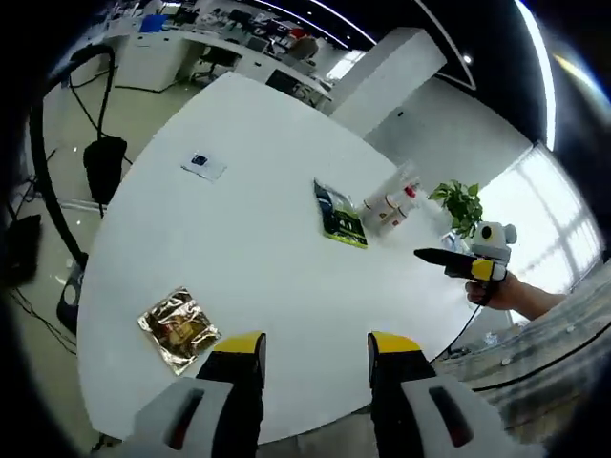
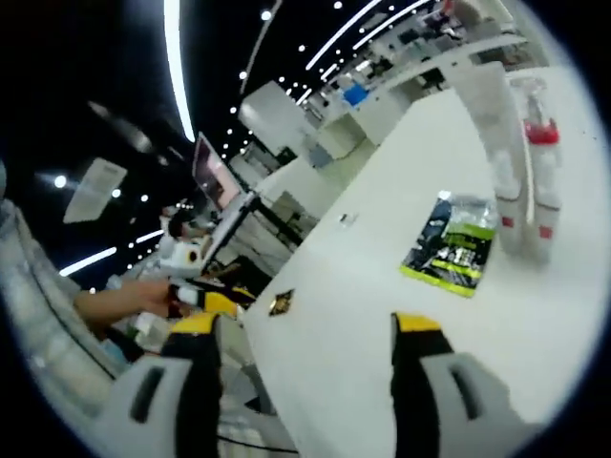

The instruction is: Arrange the skincare products in the storage area until every visible bottle or jar stands upright without overlapping.

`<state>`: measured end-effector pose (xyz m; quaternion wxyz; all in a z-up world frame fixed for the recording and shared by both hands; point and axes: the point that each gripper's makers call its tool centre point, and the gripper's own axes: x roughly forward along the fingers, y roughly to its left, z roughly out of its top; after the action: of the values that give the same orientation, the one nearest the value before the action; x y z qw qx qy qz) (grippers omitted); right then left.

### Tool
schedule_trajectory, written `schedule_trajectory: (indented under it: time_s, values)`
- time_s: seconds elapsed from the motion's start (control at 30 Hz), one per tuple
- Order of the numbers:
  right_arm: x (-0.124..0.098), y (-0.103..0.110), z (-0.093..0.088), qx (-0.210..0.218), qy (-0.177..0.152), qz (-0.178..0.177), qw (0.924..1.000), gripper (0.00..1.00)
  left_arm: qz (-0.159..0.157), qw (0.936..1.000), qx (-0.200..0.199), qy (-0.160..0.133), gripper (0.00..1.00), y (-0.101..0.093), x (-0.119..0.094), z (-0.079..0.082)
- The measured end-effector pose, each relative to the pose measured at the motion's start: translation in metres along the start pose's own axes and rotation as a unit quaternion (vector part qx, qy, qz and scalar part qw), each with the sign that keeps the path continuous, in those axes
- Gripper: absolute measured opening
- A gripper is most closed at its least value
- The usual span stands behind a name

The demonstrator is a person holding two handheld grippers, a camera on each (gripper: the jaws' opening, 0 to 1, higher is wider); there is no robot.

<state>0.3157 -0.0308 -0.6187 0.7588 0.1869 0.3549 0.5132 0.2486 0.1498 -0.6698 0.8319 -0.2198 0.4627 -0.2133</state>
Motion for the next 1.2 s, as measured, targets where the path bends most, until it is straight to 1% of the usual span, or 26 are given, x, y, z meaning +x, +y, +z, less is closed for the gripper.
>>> schedule_trajectory:
  time_s: [0.03,0.1,0.17,0.2,0.23,0.27,0.33,0.37,0.5,0.53,0.57,0.6,0.63,0.67,0.7,0.73,0.77,0.8,0.83,0.87,0.93,1.0,1.07,1.1,1.13,1.2]
  values:
    - [-0.001,0.002,0.0,0.001,-0.002,0.0,1.0,0.7,0.006,0.9999,0.011,0.006,0.45,0.003,0.001,0.001]
    - [-0.002,0.006,0.003,0.006,-0.01,0.002,0.9999,0.71,0.027,0.9982,0.045,0.03,0.46,0.014,0.002,0.001]
    - [-0.001,0.011,0.003,0.006,-0.012,0.008,0.9999,0.72,0.061,0.9909,0.101,0.064,0.48,0.031,0.002,-0.003]
    - [-0.001,0.015,0.002,0.006,-0.012,0.009,0.9999,0.73,0.077,0.9836,0.134,0.094,0.48,0.041,0.001,-0.008]
    - [-0.001,0.018,0.002,0.002,-0.013,0.01,0.9999,0.74,0.088,0.9782,0.152,0.111,0.49,0.048,0.0,-0.01]
    - [-0.002,0.02,0.003,-0.001,-0.014,0.01,0.9998,0.74,0.105,0.9689,0.18,0.133,0.5,0.058,-0.001,-0.013]
    - [-0.003,0.022,0.003,-0.005,-0.016,0.008,0.9998,0.74,0.128,0.9527,0.23,0.152,0.5,0.073,-0.003,-0.012]
    - [-0.003,0.024,0.002,-0.006,-0.017,0.008,0.9998,0.74,0.142,0.9416,0.256,0.166,0.5,0.082,-0.004,-0.012]
    - [-0.006,0.025,0.001,-0.001,-0.023,0.002,0.9997,0.74,0.155,0.9171,0.308,0.2,0.5,0.108,-0.001,-0.012]
    - [-0.007,0.026,0.001,0.002,-0.024,0.0,0.9997,0.74,0.157,0.9132,0.315,0.206,0.5,0.11,-0.001,-0.012]
    - [-0.009,0.027,0.001,0.003,-0.024,-0.001,0.9997,0.74,0.165,0.9009,0.334,0.222,0.5,0.117,-0.001,-0.011]
    - [-0.01,0.028,0.001,0.002,-0.026,-0.003,0.9997,0.74,0.161,0.8982,0.341,0.225,0.5,0.119,0.001,-0.011]
    - [-0.012,0.029,0.002,0.001,-0.028,-0.005,0.9996,0.74,0.155,0.9005,0.338,0.226,0.5,0.121,0.005,-0.01]
    - [-0.014,0.029,0.002,0.0,-0.031,-0.008,0.9995,0.74,0.154,0.8991,0.341,0.227,0.5,0.122,0.008,-0.009]
    - [-0.015,0.029,0.003,0.002,-0.034,-0.009,0.9994,0.74,0.154,0.8958,0.348,0.23,0.5,0.124,0.009,-0.008]
    - [-0.016,0.028,0.003,0.003,-0.036,-0.011,0.9993,0.74,0.155,0.8907,0.357,0.234,0.5,0.124,0.01,-0.007]
    - [-0.017,0.028,0.003,0.003,-0.036,-0.012,0.9993,0.74,0.155,0.8877,0.363,0.237,0.5,0.125,0.01,-0.007]
    - [-0.019,0.028,0.003,0.005,-0.04,-0.015,0.9991,0.74,0.157,0.8792,0.377,0.245,0.5,0.126,0.013,-0.006]
    - [-0.02,0.027,0.002,0.008,-0.041,-0.019,0.999,0.74,0.158,0.8757,0.383,0.248,0.5,0.128,0.014,-0.006]
    - [-0.021,0.027,0.002,0.009,-0.042,-0.021,0.9989,0.74,0.163,0.8698,0.388,0.257,0.5,0.131,0.015,-0.008]
    - [-0.022,0.027,0.003,0.009,-0.046,-0.023,0.9986,0.74,0.168,0.8628,0.397,0.263,0.5,0.132,0.016,-0.009]
    - [-0.023,0.027,0.004,0.01,-0.051,-0.025,0.9983,0.74,0.165,0.858,0.405,0.27,0.5,0.131,0.018,-0.013]
    - [-0.024,0.026,0.005,0.013,-0.055,-0.029,0.998,0.73,0.164,0.8495,0.408,0.292,0.47,0.133,0.015,-0.02]
    - [-0.025,0.025,0.005,0.015,-0.057,-0.031,0.9978,0.73,0.159,0.8591,0.398,0.28,0.47,0.131,0.018,-0.016]
    - [-0.026,0.025,0.006,0.014,-0.059,-0.032,0.9977,0.73,0.162,0.8617,0.389,0.282,0.47,0.132,0.017,-0.017]
    - [-0.026,0.024,0.005,0.015,-0.06,-0.034,0.9975,0.73,0.165,0.8726,0.361,0.284,0.45,0.132,0.016,-0.019]
